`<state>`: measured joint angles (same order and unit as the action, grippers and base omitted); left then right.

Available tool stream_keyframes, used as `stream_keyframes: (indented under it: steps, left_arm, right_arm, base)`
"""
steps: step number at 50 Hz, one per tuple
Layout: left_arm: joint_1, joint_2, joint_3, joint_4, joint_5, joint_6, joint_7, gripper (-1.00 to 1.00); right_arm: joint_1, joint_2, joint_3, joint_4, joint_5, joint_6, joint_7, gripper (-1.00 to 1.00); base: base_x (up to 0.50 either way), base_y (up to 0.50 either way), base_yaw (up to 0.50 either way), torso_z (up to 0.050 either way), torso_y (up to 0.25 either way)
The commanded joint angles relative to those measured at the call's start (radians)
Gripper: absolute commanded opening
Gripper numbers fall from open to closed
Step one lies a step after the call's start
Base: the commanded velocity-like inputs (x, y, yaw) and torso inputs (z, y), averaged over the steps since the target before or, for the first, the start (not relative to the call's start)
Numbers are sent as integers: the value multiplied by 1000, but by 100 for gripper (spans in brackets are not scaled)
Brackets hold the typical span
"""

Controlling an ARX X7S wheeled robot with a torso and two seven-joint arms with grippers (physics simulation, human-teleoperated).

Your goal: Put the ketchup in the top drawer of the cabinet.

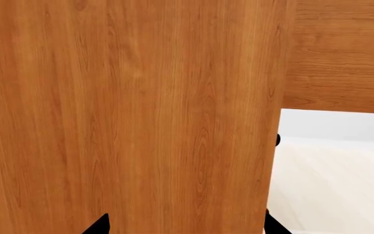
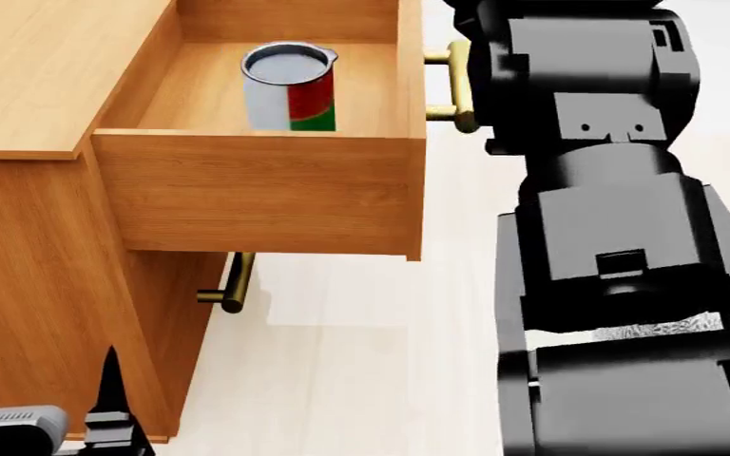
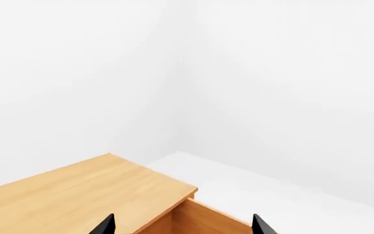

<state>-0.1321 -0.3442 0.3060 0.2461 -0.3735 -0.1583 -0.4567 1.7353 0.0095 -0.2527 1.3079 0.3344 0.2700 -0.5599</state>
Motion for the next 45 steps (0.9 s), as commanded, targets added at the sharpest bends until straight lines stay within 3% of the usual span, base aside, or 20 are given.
stream_keyframes:
  steps: [1,6,12,31,45]
  left_arm:
    - [-6,-1,4,-5,-3,0,2,100]
    - [-6,-2,5,-7,-7,3,6,100]
    - [-6,-5,4,-7,-8,3,4,100]
    - [-6,-8,7,-6,-4,4,-6,100]
    - [6,-15,8,8,-4,9,-12,100]
  right_arm:
    - [16,18,135,-3,-92,-32,39,100]
    - [-176,79,153,-511,-45,263,138,100]
    - [-297,135,185,-849,8,472,205,100]
    - [-501,212,301,-1341,117,703,314,100]
    - [-718,242,414,-1542,149,713,374,100]
  base:
    - [0,0,0,0,0]
    - [0,0,0,0,0]
    - [0,0,0,0,0]
    - [0,0,0,0,0]
    - [0,0,0,0,0]
